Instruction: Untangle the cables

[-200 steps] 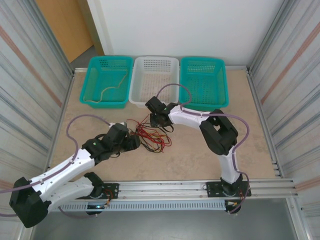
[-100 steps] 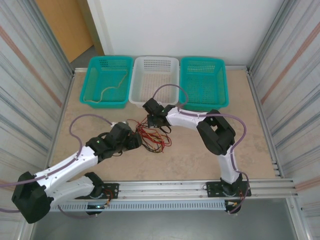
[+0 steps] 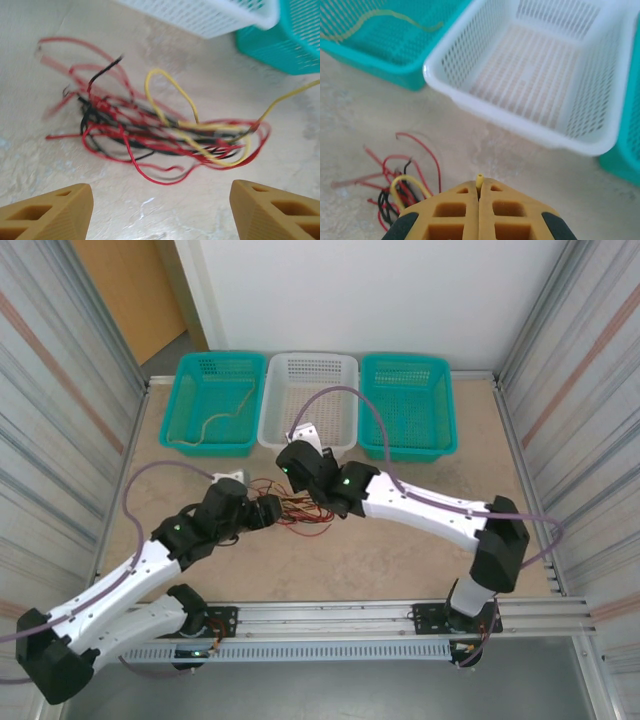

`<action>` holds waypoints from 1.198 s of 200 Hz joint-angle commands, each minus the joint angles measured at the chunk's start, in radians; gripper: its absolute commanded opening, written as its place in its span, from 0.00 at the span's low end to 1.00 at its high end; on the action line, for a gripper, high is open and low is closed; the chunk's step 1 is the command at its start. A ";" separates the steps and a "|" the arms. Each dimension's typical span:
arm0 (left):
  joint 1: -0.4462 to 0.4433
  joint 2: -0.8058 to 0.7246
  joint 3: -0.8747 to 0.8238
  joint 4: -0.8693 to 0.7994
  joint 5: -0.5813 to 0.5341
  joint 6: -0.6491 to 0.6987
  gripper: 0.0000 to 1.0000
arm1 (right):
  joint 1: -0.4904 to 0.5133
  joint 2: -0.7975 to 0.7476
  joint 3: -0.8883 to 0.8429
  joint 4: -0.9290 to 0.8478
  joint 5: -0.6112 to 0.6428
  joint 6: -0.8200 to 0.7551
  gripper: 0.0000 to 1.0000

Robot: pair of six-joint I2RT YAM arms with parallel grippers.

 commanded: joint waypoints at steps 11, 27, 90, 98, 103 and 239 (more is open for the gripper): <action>0.007 -0.062 0.034 0.039 -0.007 0.068 0.75 | 0.047 -0.121 -0.100 0.110 0.168 -0.121 0.00; 0.008 -0.053 0.023 0.042 -0.013 0.064 0.76 | -0.008 -0.125 -0.196 0.165 0.154 -0.084 0.00; 0.005 0.005 -0.024 0.192 0.135 0.021 0.72 | -0.020 -0.198 -0.160 0.128 0.196 -0.085 0.00; 0.005 -0.004 -0.035 0.242 0.166 0.012 0.72 | -0.023 -0.205 -0.140 0.114 0.177 -0.083 0.00; 0.005 -0.006 -0.041 0.277 0.190 0.006 0.72 | -0.025 -0.210 -0.129 0.107 0.164 -0.078 0.00; -0.012 0.073 0.072 0.429 0.319 -0.007 0.43 | -0.058 -0.387 -0.043 0.071 -0.083 0.003 0.00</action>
